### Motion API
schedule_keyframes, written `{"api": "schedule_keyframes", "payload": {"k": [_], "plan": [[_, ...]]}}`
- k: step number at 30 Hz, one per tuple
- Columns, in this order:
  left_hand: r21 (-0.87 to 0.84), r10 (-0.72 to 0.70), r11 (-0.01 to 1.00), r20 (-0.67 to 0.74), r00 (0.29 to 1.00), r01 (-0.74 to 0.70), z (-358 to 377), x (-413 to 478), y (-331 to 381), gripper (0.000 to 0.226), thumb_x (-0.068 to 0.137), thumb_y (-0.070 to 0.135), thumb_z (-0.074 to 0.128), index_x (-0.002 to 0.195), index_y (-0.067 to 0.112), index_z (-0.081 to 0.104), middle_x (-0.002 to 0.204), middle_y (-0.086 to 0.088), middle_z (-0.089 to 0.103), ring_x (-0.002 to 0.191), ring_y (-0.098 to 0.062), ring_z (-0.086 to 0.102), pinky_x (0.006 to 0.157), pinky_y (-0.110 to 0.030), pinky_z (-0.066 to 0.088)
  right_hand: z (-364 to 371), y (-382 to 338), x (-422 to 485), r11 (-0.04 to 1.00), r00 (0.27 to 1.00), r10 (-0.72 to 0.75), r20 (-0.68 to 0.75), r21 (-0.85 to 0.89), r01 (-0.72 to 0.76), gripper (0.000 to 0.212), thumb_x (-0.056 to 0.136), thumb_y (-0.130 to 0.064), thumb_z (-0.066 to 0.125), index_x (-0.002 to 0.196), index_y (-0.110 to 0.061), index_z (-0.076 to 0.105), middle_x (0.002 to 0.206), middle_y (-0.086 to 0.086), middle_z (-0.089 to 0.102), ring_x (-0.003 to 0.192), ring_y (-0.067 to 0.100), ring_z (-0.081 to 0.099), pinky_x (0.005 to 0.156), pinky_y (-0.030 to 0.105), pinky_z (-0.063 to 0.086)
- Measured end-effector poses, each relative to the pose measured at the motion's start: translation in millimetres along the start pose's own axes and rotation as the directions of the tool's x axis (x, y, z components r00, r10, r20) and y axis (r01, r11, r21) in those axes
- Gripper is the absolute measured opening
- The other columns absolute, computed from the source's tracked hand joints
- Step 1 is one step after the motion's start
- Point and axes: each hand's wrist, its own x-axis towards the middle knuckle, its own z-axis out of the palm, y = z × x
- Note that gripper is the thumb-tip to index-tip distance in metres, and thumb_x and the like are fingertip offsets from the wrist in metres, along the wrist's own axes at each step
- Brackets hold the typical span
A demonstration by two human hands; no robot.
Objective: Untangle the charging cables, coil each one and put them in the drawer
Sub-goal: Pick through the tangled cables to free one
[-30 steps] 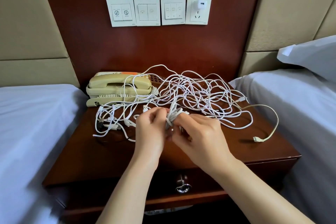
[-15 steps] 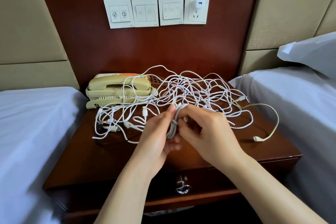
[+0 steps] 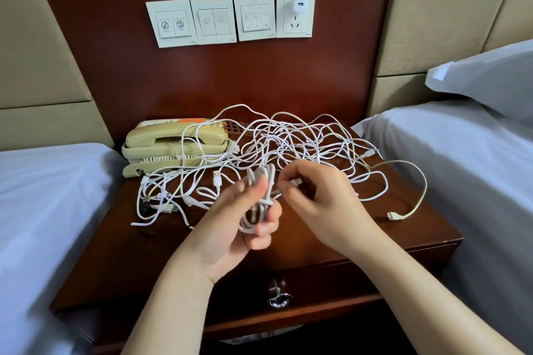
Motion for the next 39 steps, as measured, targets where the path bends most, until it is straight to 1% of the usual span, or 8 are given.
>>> {"api": "schedule_keyframes", "payload": {"k": [10,15,19,24,28,34,36,39], "plan": [[-0.195,0.074,0.978,0.003,0.997,-0.072,6,2,1,0.046,0.069,0.045,0.077,0.086,0.017,0.045,0.054,0.007,0.042,0.040,-0.002,0.036,0.035,-0.013,0.024,1,8,4,0.996,0.995,0.058,-0.078,0.069,-0.053,0.016,0.087,-0.007,0.060,0.073,-0.014,0.061,0.051,-0.011,0.047,0.047,0.005,0.040,0.048,0.013,0.030],[-0.245,0.064,0.966,-0.093,0.994,-0.085,14,2,4,0.030,0.089,0.043,0.041,0.081,0.015,0.048,0.051,0.006,0.036,0.038,-0.003,0.030,0.037,-0.017,0.015,-2,9,5,0.998,0.988,0.042,-0.152,0.044,-0.035,0.017,0.086,-0.007,0.061,0.073,-0.018,0.061,0.053,-0.012,0.050,0.050,0.004,0.044,0.050,0.012,0.032],[-0.310,0.077,0.944,-0.140,0.987,-0.118,15,4,7,0.030,0.085,0.039,0.036,0.081,0.012,0.049,0.053,0.002,0.035,0.039,-0.007,0.030,0.037,-0.018,0.016,0,3,4,1.000,0.982,0.008,-0.188,0.011,-0.006,0.020,0.087,-0.006,0.060,0.072,-0.020,0.058,0.053,-0.009,0.051,0.049,0.006,0.045,0.050,0.011,0.032],[-0.202,0.083,0.972,-0.183,0.980,-0.120,14,7,4,0.025,0.084,0.041,0.044,0.083,0.016,0.047,0.051,0.006,0.036,0.037,-0.003,0.030,0.035,-0.014,0.017,4,-7,0,0.988,0.959,-0.136,-0.250,-0.101,0.114,0.009,0.084,-0.013,0.056,0.077,-0.017,0.058,0.054,-0.014,0.047,0.050,0.006,0.045,0.050,0.009,0.031],[0.010,0.106,0.994,-0.221,0.969,-0.107,18,8,-1,0.027,0.084,0.038,0.049,0.083,0.011,0.053,0.051,0.004,0.041,0.040,-0.005,0.032,0.036,-0.016,0.019,6,-8,-3,0.956,0.935,-0.252,-0.250,-0.216,0.200,0.007,0.085,-0.009,0.057,0.079,-0.012,0.060,0.060,-0.018,0.041,0.053,-0.003,0.041,0.052,0.006,0.030],[0.229,0.163,0.971,-0.421,0.892,-0.070,19,16,-13,0.026,0.099,0.026,0.044,0.078,0.010,0.047,0.049,0.003,0.041,0.038,-0.008,0.032,0.035,-0.017,0.025,14,1,-5,0.887,0.939,-0.324,-0.114,-0.381,0.260,0.014,0.088,-0.020,0.050,0.081,-0.011,0.058,0.066,-0.008,0.052,0.058,0.009,0.042,0.052,0.021,0.033],[0.280,0.157,0.960,-0.459,0.874,-0.026,15,17,-16,0.028,0.099,0.024,0.044,0.075,0.010,0.048,0.047,0.004,0.041,0.038,-0.008,0.032,0.036,-0.017,0.025,15,6,-5,0.948,0.981,-0.189,-0.041,-0.266,0.172,0.004,0.088,-0.019,0.056,0.085,-0.017,0.059,0.064,-0.013,0.053,0.059,0.006,0.045,0.054,0.017,0.035],[0.314,0.144,0.950,-0.458,0.877,0.008,9,16,-16,0.030,0.100,0.025,0.043,0.077,0.010,0.056,0.049,0.003,0.046,0.039,-0.008,0.035,0.036,-0.017,0.026,10,12,-4,0.992,0.992,-0.007,0.126,0.126,-0.009,0.002,0.091,-0.015,0.061,0.091,-0.017,0.062,0.069,-0.005,0.066,0.064,0.005,0.061,0.063,0.018,0.047]]}}
